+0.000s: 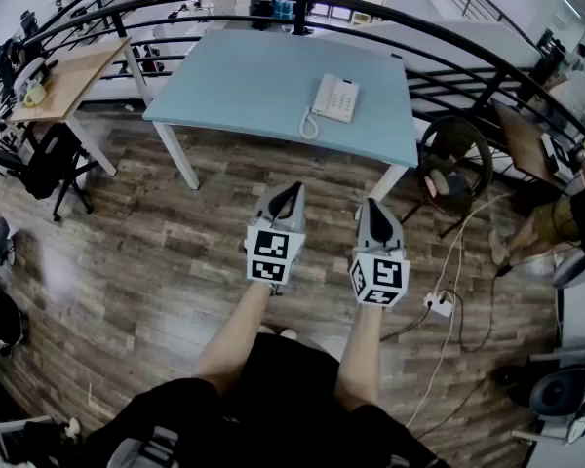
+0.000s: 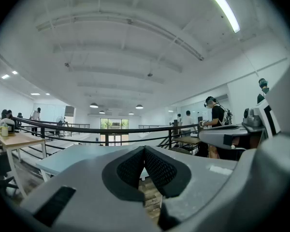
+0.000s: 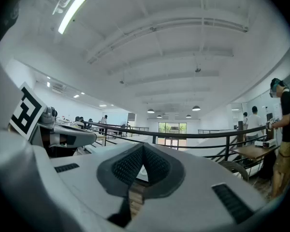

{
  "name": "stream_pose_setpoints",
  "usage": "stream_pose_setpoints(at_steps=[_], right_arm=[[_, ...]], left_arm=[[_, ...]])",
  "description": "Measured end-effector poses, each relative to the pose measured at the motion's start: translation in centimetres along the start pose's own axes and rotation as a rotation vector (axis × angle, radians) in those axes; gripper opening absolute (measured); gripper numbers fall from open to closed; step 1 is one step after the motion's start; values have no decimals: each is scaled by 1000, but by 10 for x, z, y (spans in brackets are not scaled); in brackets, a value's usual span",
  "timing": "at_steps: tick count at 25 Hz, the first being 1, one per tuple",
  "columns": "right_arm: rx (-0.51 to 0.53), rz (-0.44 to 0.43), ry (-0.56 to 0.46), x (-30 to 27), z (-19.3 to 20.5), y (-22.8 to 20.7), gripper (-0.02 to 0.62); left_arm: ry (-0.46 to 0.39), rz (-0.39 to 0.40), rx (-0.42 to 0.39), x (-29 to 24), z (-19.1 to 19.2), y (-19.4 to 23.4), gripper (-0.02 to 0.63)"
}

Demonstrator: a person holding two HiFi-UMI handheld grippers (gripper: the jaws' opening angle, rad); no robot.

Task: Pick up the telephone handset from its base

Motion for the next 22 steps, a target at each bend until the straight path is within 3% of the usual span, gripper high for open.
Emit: stream_pose_setpoints(at_steps=[8, 19, 22], right_arm=[[-134, -34, -68, -1, 16, -26, -17], [-172, -100, -75, -19, 25, -44, -17], [-182, -104, -74, -35, 31, -46, -17]], left_arm=[[7, -7, 26, -14, 7, -17, 0], [-17, -15, 54, -37, -3, -10, 0], [-5, -4, 24, -53, -3, -3, 0]])
Point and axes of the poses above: the fingertips, and each gripper's own axes: x backward along the fingers, y to its left, z out of its underside, the point moved 10 cm from there along x, backward along the fingers, and after that the axes turned 9 degrees about x, right-handed, at the moved point
